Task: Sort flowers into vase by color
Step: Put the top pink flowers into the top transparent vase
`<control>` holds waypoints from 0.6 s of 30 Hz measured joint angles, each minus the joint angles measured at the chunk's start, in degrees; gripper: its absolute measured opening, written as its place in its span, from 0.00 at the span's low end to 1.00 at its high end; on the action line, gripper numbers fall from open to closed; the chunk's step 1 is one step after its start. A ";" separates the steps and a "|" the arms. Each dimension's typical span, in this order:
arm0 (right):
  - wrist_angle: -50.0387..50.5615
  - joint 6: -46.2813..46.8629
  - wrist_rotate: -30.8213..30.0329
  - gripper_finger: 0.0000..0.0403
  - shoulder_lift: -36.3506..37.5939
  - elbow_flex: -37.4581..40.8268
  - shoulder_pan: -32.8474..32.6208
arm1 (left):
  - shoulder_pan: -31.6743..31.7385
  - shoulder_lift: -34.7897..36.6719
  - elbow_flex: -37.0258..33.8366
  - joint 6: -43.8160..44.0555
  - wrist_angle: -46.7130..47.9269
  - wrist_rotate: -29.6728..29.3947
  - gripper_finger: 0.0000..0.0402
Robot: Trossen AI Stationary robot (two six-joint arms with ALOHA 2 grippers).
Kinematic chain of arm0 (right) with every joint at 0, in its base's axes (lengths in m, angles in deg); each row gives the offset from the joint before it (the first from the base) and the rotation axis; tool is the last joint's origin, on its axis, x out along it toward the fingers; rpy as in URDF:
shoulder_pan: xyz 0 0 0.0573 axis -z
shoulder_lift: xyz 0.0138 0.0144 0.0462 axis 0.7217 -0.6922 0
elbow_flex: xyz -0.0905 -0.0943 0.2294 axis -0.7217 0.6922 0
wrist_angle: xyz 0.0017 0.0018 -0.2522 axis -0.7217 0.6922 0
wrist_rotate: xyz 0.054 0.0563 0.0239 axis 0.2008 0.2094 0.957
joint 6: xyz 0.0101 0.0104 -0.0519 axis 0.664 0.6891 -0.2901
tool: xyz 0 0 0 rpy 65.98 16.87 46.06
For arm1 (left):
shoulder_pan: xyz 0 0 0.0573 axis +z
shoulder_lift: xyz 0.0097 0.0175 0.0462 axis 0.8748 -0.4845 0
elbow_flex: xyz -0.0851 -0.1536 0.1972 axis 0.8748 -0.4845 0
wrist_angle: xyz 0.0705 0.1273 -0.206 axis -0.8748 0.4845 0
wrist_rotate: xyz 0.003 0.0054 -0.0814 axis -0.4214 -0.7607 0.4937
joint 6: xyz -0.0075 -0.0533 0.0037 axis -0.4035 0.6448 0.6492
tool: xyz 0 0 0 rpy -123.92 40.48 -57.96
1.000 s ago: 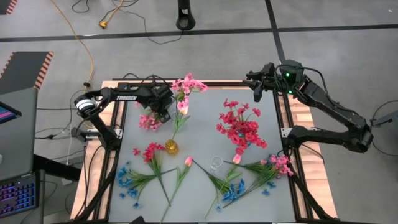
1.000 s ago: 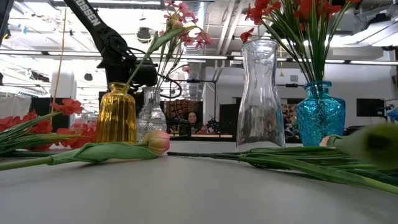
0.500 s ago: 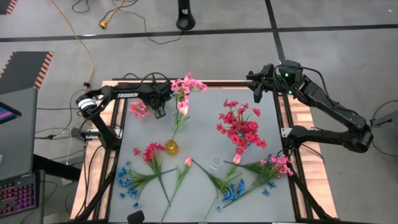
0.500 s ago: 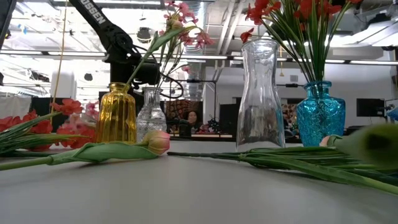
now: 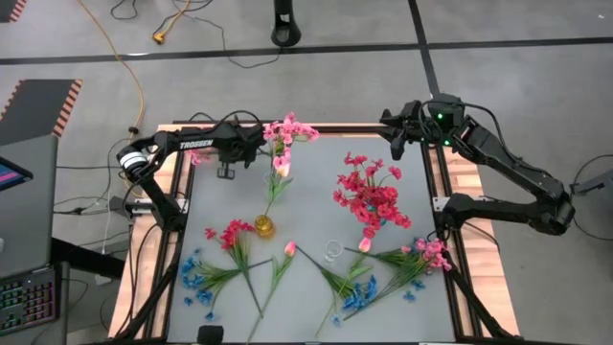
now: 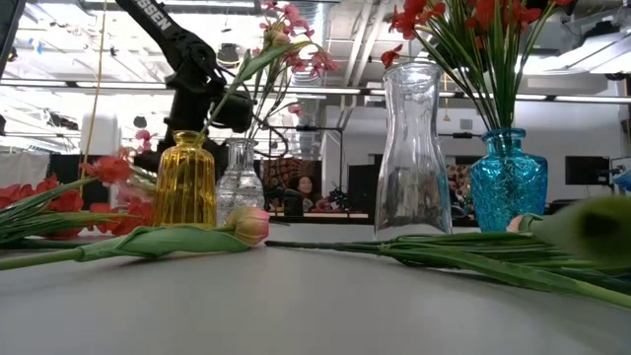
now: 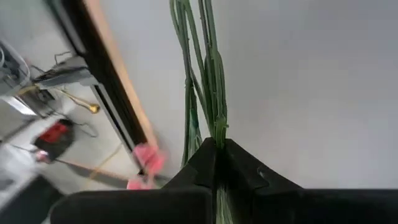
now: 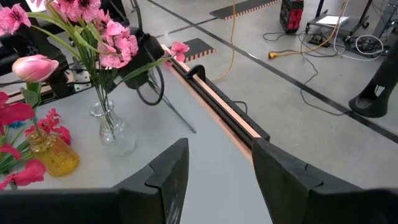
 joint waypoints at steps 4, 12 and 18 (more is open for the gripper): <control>0.00 0.00 0.00 0.50 0.00 0.00 0.00 | 0.00 0.02 0.00 -8.46 5.27 -4.22 0.00; 0.00 0.00 0.00 0.50 0.00 0.00 0.00 | -0.01 0.07 0.04 -17.05 10.99 -13.28 0.00; 0.00 0.00 -0.01 0.50 0.00 0.00 0.01 | -0.06 0.07 0.04 -21.16 15.05 -4.18 0.00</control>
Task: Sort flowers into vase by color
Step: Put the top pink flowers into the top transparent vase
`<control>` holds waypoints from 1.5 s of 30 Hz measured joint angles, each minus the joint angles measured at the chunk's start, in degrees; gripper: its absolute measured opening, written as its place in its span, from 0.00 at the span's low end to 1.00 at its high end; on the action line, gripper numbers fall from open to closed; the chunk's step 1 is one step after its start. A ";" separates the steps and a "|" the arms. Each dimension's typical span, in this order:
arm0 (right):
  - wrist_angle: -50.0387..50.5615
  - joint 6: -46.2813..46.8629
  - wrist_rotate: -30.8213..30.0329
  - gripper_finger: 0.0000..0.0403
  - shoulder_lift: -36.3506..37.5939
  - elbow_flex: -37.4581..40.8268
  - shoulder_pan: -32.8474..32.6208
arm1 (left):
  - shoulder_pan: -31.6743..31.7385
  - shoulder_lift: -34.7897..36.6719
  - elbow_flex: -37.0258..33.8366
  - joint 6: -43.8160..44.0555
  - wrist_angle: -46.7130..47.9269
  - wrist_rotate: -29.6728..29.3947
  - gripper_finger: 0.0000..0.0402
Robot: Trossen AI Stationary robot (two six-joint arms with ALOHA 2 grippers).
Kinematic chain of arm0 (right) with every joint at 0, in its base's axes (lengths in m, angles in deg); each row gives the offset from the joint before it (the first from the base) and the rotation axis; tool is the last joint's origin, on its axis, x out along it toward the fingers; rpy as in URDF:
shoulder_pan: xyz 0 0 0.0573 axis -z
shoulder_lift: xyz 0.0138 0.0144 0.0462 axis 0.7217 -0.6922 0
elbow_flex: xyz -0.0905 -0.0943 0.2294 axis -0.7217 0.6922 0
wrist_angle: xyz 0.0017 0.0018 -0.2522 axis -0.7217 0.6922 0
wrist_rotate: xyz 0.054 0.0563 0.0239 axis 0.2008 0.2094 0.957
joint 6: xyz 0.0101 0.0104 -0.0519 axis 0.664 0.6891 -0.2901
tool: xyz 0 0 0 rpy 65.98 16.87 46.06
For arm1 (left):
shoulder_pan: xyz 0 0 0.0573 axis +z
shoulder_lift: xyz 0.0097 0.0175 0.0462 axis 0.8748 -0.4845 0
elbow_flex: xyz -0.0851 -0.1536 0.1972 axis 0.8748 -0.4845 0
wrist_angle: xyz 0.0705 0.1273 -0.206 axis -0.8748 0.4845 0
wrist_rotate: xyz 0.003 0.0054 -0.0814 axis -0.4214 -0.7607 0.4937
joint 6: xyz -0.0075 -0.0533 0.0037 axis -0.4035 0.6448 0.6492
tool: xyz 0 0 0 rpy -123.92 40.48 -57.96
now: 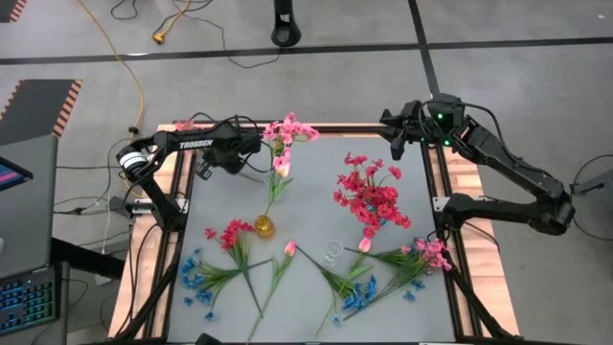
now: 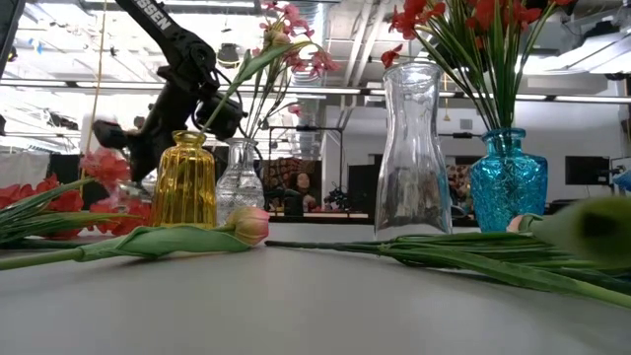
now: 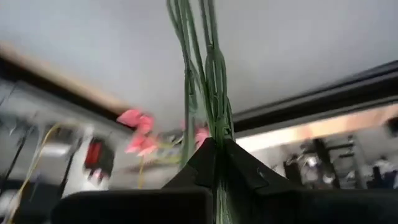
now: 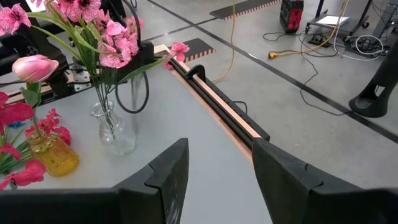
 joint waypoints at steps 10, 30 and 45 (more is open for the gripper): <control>0.00 -0.17 0.01 0.50 0.00 0.00 0.00 | 0.01 0.01 0.00 4.38 0.18 5.51 0.08; -0.02 -0.02 -0.01 0.50 0.00 0.00 0.00 | 0.03 0.02 0.00 37.10 2.18 4.52 0.27; 3.29 -0.02 -0.01 0.50 0.00 0.00 0.00 | 0.03 0.02 0.00 75.69 2.87 30.68 0.27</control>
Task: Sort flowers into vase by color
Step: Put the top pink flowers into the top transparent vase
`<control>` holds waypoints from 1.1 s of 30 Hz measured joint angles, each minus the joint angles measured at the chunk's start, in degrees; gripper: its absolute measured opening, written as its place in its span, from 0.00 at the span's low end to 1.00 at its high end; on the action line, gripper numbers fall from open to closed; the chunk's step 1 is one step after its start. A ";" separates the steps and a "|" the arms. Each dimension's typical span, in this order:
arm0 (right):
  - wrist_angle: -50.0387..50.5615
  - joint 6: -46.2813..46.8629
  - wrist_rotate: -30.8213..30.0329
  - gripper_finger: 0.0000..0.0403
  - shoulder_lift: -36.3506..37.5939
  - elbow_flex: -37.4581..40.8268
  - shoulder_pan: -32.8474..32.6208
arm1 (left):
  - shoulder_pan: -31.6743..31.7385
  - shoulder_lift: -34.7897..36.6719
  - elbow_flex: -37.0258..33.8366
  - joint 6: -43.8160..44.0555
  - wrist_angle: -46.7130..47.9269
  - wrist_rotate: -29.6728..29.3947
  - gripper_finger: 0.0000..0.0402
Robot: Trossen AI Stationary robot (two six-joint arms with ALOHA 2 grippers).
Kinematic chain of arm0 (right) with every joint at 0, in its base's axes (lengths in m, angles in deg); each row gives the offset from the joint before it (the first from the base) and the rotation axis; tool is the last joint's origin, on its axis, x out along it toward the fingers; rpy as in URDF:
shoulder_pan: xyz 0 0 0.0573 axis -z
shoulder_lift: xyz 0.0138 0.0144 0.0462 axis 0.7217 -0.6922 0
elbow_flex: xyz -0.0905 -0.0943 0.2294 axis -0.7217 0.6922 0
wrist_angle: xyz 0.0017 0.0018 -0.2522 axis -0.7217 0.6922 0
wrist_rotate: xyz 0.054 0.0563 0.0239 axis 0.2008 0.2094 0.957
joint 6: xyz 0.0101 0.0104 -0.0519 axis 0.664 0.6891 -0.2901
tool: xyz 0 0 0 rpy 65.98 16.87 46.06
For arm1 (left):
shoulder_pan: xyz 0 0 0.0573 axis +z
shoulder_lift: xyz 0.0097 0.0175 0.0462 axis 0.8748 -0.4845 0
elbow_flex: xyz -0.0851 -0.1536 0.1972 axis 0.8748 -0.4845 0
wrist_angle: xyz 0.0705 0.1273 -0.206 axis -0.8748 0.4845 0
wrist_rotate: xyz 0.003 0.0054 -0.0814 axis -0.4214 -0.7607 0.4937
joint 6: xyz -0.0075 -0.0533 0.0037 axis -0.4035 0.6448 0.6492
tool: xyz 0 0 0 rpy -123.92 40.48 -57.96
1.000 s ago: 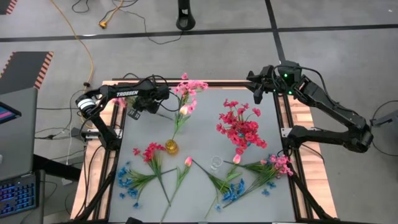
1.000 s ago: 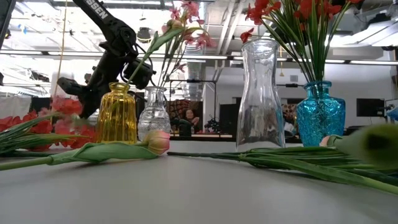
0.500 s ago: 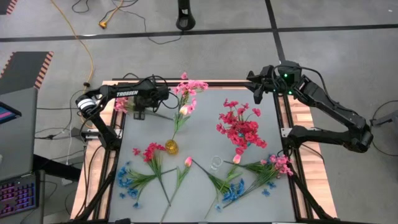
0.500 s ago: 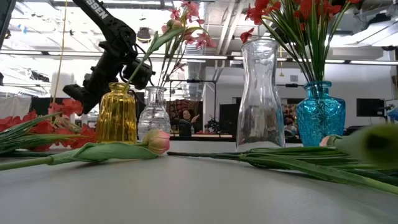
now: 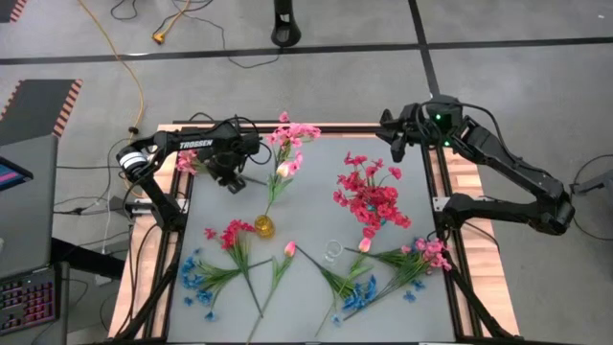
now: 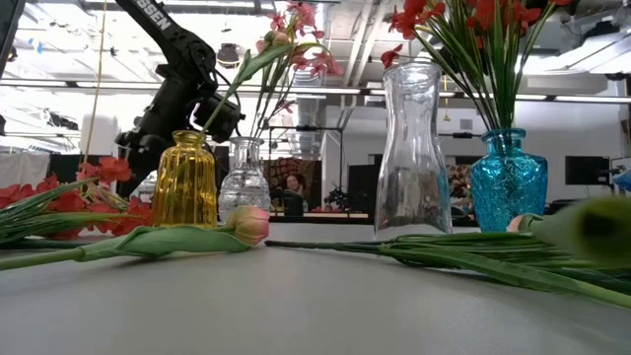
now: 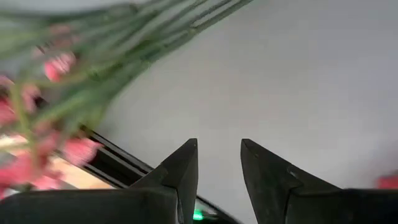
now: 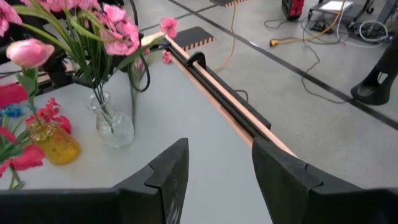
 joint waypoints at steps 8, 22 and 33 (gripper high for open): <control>1.48 0.00 0.00 0.50 0.00 0.00 0.00 | 0.00 0.00 0.00 13.32 -2.06 2.61 0.27; 1.44 0.00 0.00 0.50 0.00 0.00 0.00 | 0.22 0.00 -0.02 32.14 -18.33 1.11 0.27; 1.41 0.00 0.00 0.50 0.00 0.00 0.00 | 0.22 0.00 -0.02 47.62 -18.86 -1.53 0.27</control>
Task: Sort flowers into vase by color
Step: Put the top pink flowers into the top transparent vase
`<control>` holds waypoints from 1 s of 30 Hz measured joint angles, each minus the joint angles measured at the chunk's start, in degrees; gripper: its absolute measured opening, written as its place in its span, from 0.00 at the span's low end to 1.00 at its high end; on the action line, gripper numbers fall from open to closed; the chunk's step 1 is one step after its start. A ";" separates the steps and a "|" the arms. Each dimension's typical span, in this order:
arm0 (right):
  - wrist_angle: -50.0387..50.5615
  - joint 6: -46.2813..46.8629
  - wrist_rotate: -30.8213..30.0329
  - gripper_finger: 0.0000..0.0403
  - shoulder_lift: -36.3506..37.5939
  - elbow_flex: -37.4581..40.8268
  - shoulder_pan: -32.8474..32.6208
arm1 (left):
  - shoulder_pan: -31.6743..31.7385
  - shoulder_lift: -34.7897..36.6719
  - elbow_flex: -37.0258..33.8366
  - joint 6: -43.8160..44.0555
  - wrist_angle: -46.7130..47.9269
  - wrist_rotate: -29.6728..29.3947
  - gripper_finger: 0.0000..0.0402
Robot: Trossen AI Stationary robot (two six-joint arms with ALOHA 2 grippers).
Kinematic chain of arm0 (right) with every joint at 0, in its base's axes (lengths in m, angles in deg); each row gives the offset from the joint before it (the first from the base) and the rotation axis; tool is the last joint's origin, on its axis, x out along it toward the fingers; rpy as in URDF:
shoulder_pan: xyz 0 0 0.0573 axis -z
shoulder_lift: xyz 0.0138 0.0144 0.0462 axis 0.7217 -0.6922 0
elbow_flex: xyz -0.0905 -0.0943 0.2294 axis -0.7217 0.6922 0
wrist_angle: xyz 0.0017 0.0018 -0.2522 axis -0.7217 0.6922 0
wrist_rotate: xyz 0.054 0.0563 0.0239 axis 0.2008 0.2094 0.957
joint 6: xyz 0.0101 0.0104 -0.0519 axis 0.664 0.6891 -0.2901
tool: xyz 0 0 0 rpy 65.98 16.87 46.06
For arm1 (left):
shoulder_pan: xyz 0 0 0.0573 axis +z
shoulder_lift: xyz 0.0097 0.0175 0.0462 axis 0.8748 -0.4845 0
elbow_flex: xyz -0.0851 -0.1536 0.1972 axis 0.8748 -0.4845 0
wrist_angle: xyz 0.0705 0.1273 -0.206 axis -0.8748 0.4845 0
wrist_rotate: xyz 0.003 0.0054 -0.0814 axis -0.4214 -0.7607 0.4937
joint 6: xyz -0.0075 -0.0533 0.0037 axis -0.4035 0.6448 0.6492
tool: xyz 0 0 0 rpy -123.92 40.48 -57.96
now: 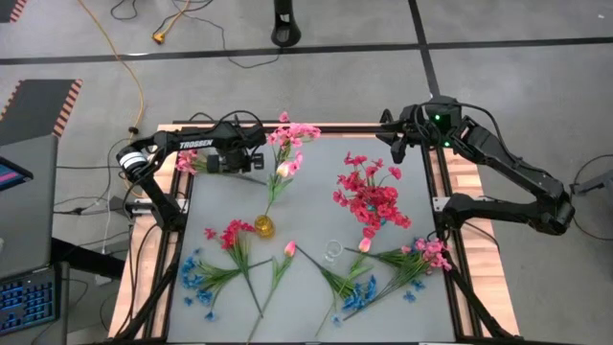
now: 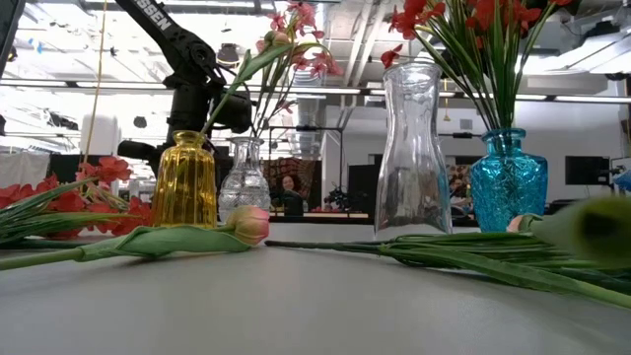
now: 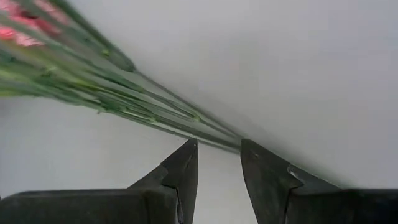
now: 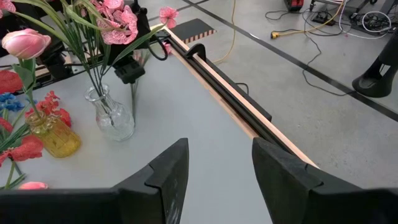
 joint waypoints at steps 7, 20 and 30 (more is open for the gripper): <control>0.00 0.00 0.00 0.50 -0.01 0.00 0.00 | 0.00 0.00 0.00 8.62 0.16 -2.49 0.27; -0.02 0.06 0.01 0.50 -0.01 0.00 0.00 | -0.57 -0.28 -0.04 25.70 0.80 -4.14 0.27; -0.12 2.19 0.00 0.50 -0.01 0.00 0.00 | -0.61 -0.31 -0.04 36.11 3.53 -4.26 0.27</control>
